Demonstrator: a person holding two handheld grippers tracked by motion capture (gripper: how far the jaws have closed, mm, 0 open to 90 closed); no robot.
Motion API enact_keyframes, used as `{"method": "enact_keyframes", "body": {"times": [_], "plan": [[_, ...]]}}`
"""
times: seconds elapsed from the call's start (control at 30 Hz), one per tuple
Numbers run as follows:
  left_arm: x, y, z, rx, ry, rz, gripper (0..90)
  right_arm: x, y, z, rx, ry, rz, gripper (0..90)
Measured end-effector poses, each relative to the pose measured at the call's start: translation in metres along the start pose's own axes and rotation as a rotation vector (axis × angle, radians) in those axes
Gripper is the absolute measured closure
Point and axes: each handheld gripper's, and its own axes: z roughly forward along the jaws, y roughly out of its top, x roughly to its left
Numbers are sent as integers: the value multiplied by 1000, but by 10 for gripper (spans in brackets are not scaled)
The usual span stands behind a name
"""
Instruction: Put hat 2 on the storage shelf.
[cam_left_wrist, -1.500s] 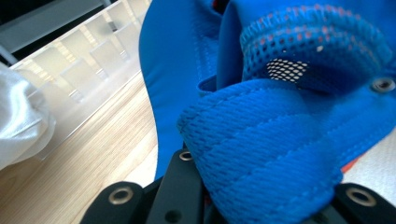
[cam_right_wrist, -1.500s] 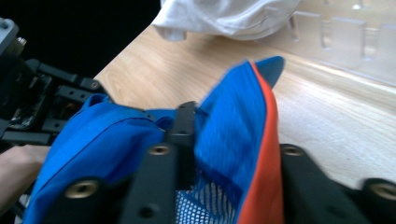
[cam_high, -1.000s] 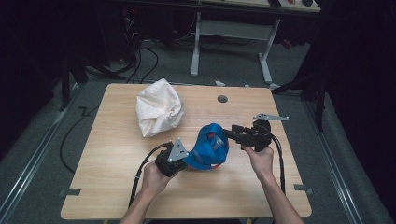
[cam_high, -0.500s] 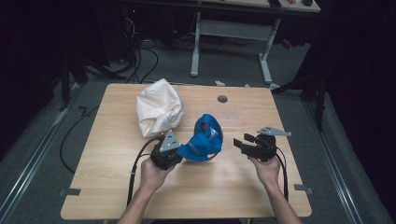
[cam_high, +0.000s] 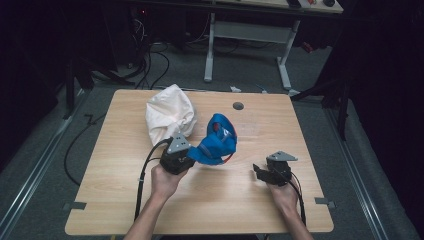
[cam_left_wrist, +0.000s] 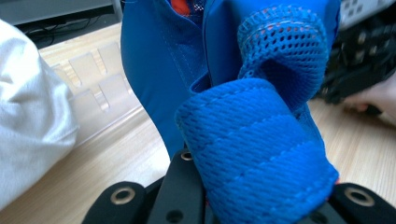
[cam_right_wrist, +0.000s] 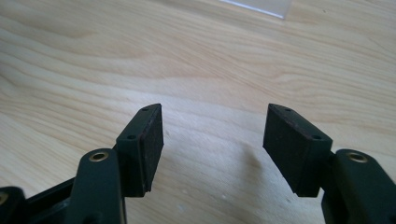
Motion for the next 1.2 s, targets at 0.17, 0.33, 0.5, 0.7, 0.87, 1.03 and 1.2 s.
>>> {"method": "enact_keyframes", "body": {"times": [0.17,0.33,0.5,0.7,0.87,1.03,1.2], "plan": [[0,9,7,-12,7,-27,862,-3,-9,2,9,-14,14,371],[2,24,18,-25,26,-47,862,-6,-9,2,16,1,44,363],[3,37,31,-34,35,-69,862,-6,-9,2,16,-1,45,359],[5,52,44,-56,41,-110,862,-6,-10,1,17,-4,42,354],[6,62,55,-67,50,-118,862,-6,-10,1,17,-4,38,353],[8,72,66,-74,64,-117,862,-5,-10,1,17,-4,42,353],[14,84,77,-101,77,-160,862,-5,-10,1,18,-3,42,353]]}}
